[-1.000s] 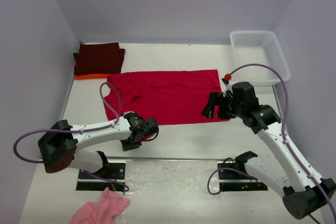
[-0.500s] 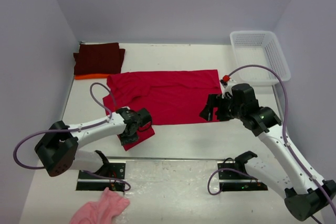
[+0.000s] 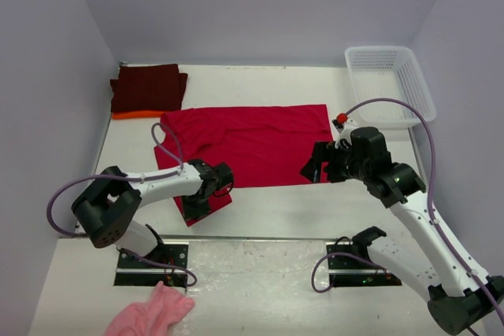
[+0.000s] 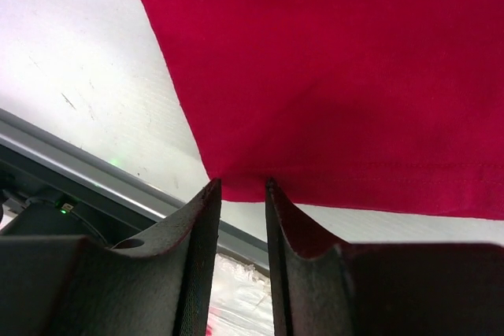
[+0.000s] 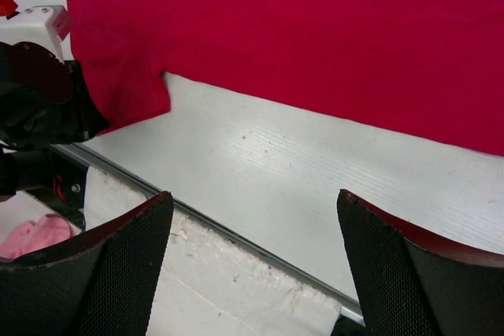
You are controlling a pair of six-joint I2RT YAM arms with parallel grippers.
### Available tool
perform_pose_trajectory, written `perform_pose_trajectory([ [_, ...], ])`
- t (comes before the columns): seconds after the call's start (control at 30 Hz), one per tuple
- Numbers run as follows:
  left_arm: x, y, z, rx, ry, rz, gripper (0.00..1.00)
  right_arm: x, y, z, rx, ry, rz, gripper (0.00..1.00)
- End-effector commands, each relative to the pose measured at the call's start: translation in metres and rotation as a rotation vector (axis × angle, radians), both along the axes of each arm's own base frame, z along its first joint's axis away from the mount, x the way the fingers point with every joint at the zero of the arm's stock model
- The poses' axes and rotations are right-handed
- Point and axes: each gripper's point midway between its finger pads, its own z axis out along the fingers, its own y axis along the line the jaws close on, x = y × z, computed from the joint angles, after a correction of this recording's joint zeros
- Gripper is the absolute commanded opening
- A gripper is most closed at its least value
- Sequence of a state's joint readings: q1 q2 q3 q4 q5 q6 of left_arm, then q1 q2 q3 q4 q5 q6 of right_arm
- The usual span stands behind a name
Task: Fold and stack the t-shirts
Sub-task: Grap the side of the flattened tshirt closest away from the robot with both arms
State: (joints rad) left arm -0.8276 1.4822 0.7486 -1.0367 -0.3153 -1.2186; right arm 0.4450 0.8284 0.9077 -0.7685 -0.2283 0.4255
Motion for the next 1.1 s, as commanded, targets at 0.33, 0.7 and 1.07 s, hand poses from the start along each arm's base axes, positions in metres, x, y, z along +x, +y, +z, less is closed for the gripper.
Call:
perform_pose_trajectory([
  [0.33, -0.007, -0.025, -0.024, -0.079, 0.109, -0.036, 0.33, -0.003, 0.006, 0.019, 0.041, -0.063, 0.043, 0.86],
  [0.7, -0.023, -0.037, -0.039, -0.29, 0.037, 0.039, 0.37, -0.002, 0.005, 0.016, 0.036, -0.058, 0.038, 0.86],
  [1.07, -0.022, -0.038, -0.044, -0.33, -0.008, 0.054, 0.53, -0.001, 0.006, 0.017, 0.032, -0.054, 0.035, 0.86],
])
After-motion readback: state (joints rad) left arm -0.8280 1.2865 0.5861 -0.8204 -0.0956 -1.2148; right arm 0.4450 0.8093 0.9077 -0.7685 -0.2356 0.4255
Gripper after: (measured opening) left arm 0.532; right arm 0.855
